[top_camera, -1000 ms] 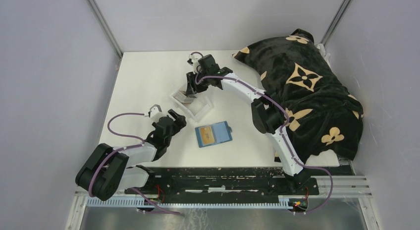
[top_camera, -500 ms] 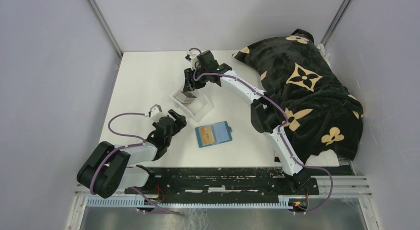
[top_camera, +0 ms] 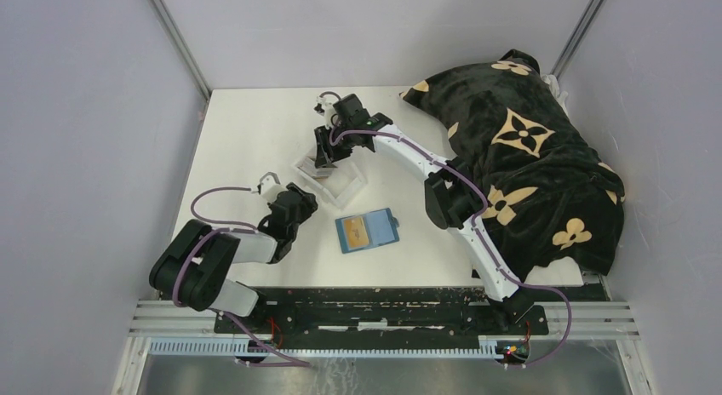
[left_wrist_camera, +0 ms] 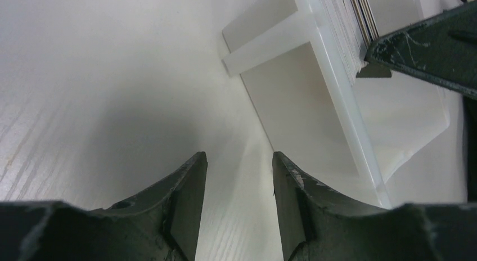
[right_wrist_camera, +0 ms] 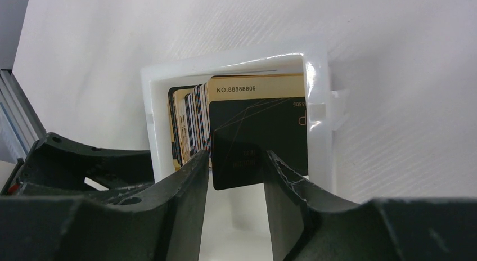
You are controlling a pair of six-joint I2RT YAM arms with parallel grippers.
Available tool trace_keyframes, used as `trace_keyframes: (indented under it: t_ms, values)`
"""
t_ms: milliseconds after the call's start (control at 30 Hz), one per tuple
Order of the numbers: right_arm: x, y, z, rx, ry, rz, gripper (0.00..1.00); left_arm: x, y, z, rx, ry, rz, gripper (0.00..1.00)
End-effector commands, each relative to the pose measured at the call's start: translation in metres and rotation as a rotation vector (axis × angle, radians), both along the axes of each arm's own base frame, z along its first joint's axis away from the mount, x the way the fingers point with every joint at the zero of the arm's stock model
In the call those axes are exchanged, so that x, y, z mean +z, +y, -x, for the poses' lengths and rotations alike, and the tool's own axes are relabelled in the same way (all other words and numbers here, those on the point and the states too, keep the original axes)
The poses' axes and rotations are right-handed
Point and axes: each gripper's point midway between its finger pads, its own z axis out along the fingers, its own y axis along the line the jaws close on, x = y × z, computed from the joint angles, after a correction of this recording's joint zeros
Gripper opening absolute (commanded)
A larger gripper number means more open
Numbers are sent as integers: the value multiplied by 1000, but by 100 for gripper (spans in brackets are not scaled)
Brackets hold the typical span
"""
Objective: Put the credit cards into the card holder
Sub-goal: Pick up the credit card from the storage box.
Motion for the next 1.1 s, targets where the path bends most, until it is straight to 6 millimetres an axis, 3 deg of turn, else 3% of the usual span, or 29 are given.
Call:
trace_keyframes:
  t_ms: [0, 167, 1067]
  values:
    - [13, 8, -1, 25, -39, -20, 45, 23, -3, -24, 23, -99, 80, 52]
    - [12, 11, 5, 34, -41, -12, 40, 24, -5, -28, 11, -125, 104, 44]
    - [51, 25, 29, 83, -81, -49, 34, 18, -5, -49, -24, -129, 132, 38]
